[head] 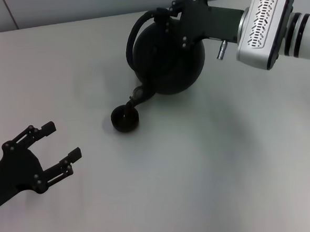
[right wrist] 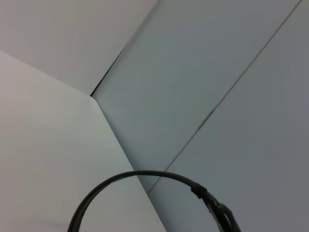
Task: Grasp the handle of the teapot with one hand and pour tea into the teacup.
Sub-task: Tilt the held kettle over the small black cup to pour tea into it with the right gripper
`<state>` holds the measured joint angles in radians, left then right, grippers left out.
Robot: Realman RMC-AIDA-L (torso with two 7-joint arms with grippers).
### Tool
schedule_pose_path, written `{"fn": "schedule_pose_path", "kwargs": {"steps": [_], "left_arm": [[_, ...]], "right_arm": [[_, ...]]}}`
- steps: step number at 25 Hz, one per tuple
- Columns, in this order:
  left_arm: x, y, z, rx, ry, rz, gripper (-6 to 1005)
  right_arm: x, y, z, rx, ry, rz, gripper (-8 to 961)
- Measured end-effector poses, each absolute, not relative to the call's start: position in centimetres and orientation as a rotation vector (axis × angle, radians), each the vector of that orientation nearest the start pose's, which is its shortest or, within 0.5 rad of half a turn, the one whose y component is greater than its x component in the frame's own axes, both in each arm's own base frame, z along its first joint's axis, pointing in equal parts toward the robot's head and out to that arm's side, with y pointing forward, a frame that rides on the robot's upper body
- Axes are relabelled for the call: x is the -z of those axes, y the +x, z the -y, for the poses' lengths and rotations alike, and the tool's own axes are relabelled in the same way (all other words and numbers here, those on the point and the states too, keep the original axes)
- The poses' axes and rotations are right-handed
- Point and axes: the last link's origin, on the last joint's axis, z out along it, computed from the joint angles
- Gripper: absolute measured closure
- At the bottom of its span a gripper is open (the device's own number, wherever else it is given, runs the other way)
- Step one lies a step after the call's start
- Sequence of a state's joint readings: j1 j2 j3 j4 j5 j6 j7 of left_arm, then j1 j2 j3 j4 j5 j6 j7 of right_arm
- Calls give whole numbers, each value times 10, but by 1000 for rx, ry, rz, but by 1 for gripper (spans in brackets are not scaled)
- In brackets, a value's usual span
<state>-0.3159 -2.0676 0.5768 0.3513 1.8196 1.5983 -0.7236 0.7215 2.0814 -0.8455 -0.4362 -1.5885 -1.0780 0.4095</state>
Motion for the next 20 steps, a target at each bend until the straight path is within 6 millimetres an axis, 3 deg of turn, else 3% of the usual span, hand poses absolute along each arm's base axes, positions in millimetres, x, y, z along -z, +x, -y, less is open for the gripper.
{"fn": "schedule_pose_path", "kwargs": {"steps": [11, 20], "left_arm": [[18, -323, -251, 845, -2438, 354, 185], [17, -323, -251, 844, -2434, 356, 185]], "right_arm": [[24, 212, -416, -396, -2318, 397, 850], [19, 225, -411, -507, -2339, 110, 848]]}}
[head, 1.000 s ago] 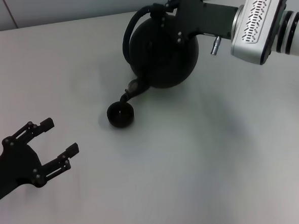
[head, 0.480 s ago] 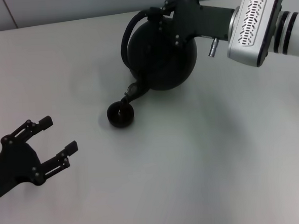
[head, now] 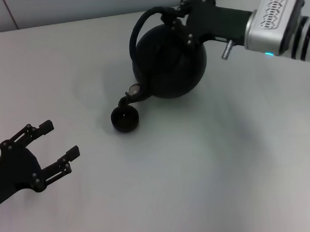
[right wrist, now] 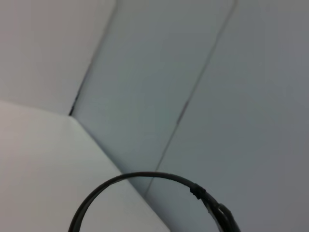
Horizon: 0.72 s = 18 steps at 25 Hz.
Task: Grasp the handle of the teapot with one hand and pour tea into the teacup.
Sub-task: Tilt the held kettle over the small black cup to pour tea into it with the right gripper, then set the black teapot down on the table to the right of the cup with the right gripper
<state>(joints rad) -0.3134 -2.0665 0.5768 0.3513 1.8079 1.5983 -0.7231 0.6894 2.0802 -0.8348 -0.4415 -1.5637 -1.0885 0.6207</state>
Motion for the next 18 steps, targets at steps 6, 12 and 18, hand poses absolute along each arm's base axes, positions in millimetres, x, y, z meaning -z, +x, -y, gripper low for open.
{"fn": "schedule_pose_path", "kwargs": {"steps": [6, 12, 18], "left_arm": [[16, -324, -250, 846, -2425, 357, 185], [15, -325, -250, 848, -2421, 359, 185], [15, -324, -250, 854, -2422, 355, 185]], "right_arm": [[7, 237, -402, -641, -2249, -62, 846], [0, 258, -385, -756, -2136, -220, 845], [-1, 271, -372, -801, -2086, -295, 843]]}}
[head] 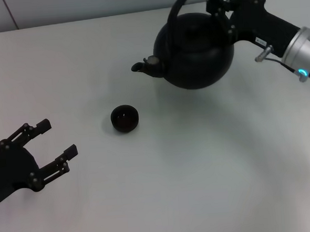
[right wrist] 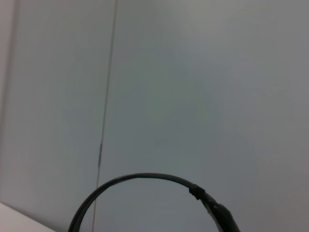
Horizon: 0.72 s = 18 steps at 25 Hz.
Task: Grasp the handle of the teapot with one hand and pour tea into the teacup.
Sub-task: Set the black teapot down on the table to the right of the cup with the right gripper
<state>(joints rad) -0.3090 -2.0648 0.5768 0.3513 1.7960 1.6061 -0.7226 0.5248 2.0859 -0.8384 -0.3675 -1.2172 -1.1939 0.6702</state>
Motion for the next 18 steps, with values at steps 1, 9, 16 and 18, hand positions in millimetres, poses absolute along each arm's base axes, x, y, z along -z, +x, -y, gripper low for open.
{"fn": "schedule_pose_path", "kwargs": {"steps": [1, 9, 16, 18], "left_arm": [[15, -324, -250, 854, -2422, 355, 185], [15, -323, -251, 857, -2424, 361, 184], [14, -324, -250, 855, -2424, 363, 184], [15, -324, -250, 853, -2424, 361, 184]], "right_arm": [[0, 274, -370, -807, -2082, -309, 843], [6, 286, -355, -835, -2054, -377, 841], [8, 296, -348, -818, -2006, -393, 839], [9, 299, -346, -810, -1988, -405, 839]]}}
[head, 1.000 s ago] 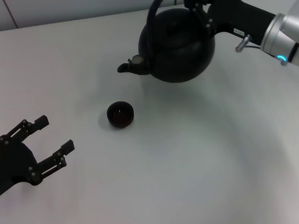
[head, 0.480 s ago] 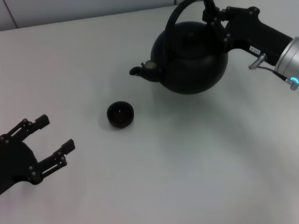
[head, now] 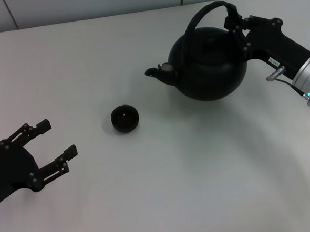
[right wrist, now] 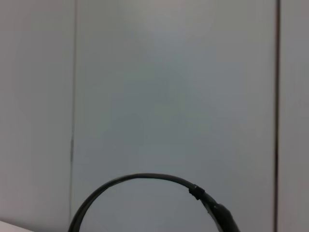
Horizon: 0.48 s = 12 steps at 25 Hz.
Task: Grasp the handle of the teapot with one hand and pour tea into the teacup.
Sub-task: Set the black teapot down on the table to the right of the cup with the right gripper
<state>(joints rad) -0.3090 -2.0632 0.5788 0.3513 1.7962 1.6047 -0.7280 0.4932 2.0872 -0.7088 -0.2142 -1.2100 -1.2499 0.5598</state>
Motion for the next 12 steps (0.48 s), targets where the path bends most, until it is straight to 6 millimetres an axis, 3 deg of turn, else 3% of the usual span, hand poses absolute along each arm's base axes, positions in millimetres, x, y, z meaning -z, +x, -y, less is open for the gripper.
{"fn": "schedule_pose_path", "kwargs": {"steps": [12], "left_arm": [[17, -324, -249, 850, -2428, 363, 184]], "right_arm": [[22, 310, -339, -772, -1958, -481, 836]]}}
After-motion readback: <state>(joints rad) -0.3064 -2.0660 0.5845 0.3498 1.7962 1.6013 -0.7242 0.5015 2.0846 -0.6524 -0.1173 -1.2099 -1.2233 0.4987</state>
